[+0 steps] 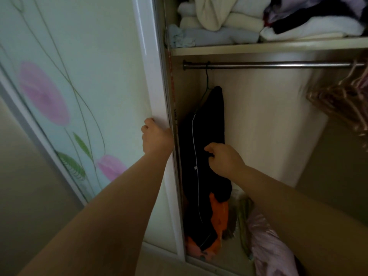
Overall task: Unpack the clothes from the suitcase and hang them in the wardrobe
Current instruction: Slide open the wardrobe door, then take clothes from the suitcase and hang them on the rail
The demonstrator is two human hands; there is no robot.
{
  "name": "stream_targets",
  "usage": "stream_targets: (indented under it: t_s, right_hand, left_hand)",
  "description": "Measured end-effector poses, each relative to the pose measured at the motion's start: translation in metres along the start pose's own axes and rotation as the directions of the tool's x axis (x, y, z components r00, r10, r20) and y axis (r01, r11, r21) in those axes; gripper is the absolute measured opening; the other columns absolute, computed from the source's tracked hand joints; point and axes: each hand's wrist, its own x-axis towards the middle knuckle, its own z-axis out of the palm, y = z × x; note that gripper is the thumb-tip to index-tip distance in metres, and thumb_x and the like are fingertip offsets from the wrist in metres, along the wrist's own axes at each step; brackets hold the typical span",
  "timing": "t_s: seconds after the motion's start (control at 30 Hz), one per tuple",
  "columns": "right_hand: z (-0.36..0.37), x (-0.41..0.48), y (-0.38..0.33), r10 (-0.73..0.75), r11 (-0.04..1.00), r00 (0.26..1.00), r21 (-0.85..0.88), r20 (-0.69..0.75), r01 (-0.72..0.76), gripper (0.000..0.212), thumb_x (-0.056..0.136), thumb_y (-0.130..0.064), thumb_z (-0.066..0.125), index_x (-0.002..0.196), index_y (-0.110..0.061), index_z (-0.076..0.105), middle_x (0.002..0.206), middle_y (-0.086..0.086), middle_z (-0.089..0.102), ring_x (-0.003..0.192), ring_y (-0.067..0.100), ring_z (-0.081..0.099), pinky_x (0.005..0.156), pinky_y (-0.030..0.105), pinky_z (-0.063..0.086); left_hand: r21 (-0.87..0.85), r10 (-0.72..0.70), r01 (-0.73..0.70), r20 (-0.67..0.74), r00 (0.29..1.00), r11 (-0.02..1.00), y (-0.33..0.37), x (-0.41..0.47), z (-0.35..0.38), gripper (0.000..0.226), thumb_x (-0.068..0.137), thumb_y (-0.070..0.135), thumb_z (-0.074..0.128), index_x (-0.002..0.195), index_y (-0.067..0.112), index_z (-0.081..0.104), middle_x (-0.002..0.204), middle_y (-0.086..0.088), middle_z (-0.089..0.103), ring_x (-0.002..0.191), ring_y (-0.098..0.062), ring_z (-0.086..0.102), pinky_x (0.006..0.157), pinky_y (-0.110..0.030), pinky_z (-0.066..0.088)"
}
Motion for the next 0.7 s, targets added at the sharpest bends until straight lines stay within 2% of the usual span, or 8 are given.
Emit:
stream_targets:
  t_s: [0.07, 0.13, 0.2, 0.27, 0.37, 0.47, 0.57, 0.7]
  right_hand:
    - [0.000, -0.002, -0.001, 0.002, 1.000, 1.000, -0.004, 0.000, -0.002, 0.044, 0.093, -0.006, 0.045, 0.136, -0.012, 0.048, 0.137, 0.007, 0.052, 0.123, 0.020, 0.051, 0.103, 0.029, 0.041]
    - [-0.002, -0.005, 0.001, 0.025, 1.000, 1.000, -0.013, 0.004, -0.025, 0.042, 0.094, -0.007, 0.044, 0.136, -0.012, 0.049, 0.139, 0.005, 0.050, 0.125, 0.020, 0.049, 0.105, 0.028, 0.040]
    - [-0.004, -0.014, 0.010, 0.078, 0.996, 0.997, -0.033, 0.005, -0.078, 0.037, 0.094, -0.010, 0.045, 0.130, -0.014, 0.055, 0.135, 0.003, 0.054, 0.121, 0.019, 0.052, 0.102, 0.028, 0.042]
    - [-0.007, -0.024, 0.020, 0.111, 0.992, 0.994, -0.057, -0.012, -0.111, 0.032, 0.093, -0.014, 0.048, 0.120, -0.016, 0.064, 0.127, 0.001, 0.060, 0.113, 0.018, 0.057, 0.096, 0.027, 0.046]
    - [-0.012, -0.052, 0.048, 0.203, 0.974, 0.979, -0.094, -0.022, -0.204, 0.028, 0.091, -0.017, 0.051, 0.114, -0.017, 0.068, 0.121, 0.001, 0.064, 0.107, 0.018, 0.060, 0.090, 0.027, 0.048]
    - [-0.019, -0.087, 0.081, 0.373, 0.917, 0.926, -0.129, -0.058, -0.378, 0.028, 0.088, -0.020, 0.053, 0.111, -0.023, 0.069, 0.120, 0.001, 0.065, 0.104, 0.020, 0.061, 0.089, 0.029, 0.050]
    - [-0.031, -0.134, 0.111, 0.585, 0.788, 0.807, -0.175, -0.086, -0.590, 0.027, 0.089, -0.030, 0.053, 0.113, -0.027, 0.066, 0.124, 0.004, 0.061, 0.111, 0.024, 0.059, 0.090, 0.031, 0.048]
    - [-0.047, -0.212, 0.145, 0.753, 0.617, 0.636, -0.156, -0.167, -0.772, 0.032, 0.091, -0.034, 0.047, 0.117, -0.026, 0.063, 0.125, 0.007, 0.061, 0.114, 0.028, 0.058, 0.090, 0.034, 0.048]
  left_hand:
    - [-0.033, 0.031, -0.035, -0.115, 0.993, 0.999, 0.000, -0.006, 0.003, 0.051, 0.087, 0.028, 0.064, 0.126, 0.008, 0.038, 0.128, -0.013, 0.045, 0.114, -0.032, 0.051, 0.088, -0.042, 0.045]
    - [-0.097, 0.113, -0.129, -0.160, 0.981, 0.987, 0.002, -0.013, 0.006, 0.034, 0.088, 0.028, 0.061, 0.113, 0.013, 0.044, 0.111, -0.006, 0.054, 0.097, -0.025, 0.057, 0.077, -0.037, 0.046]
    - [-0.109, 0.232, -0.234, -0.032, 0.972, 0.966, 0.005, -0.021, 0.015, 0.018, 0.091, 0.030, 0.056, 0.099, 0.017, 0.047, 0.090, 0.001, 0.059, 0.079, -0.019, 0.057, 0.067, -0.031, 0.042]
    - [-0.122, 0.326, -0.309, 0.168, 0.930, 0.943, 0.008, -0.025, 0.027, 0.017, 0.092, 0.034, 0.055, 0.092, 0.017, 0.053, 0.081, 0.003, 0.060, 0.072, -0.015, 0.056, 0.063, -0.029, 0.044]
    - [-0.148, 0.387, -0.359, 0.448, 0.806, 0.921, 0.016, -0.039, 0.055, 0.019, 0.092, 0.034, 0.056, 0.086, 0.016, 0.059, 0.081, -0.002, 0.065, 0.072, -0.017, 0.062, 0.064, -0.034, 0.053]
    - [-0.202, 0.415, -0.378, 0.633, 0.654, 0.903, 0.025, -0.063, 0.087, 0.017, 0.091, 0.025, 0.059, 0.083, 0.011, 0.063, 0.086, -0.007, 0.068, 0.084, -0.024, 0.065, 0.078, -0.040, 0.057]
    - [-0.211, 0.439, -0.456, 0.759, 0.481, 0.865, 0.038, -0.096, 0.115, 0.013, 0.090, 0.018, 0.058, 0.081, 0.012, 0.065, 0.087, -0.004, 0.068, 0.087, -0.021, 0.064, 0.082, -0.037, 0.056]
    - [-0.243, 0.473, -0.596, 0.840, 0.267, 0.766, 0.056, -0.159, 0.150, 0.012, 0.087, 0.014, 0.058, 0.084, 0.012, 0.069, 0.093, -0.005, 0.071, 0.091, -0.020, 0.064, 0.081, -0.029, 0.052]
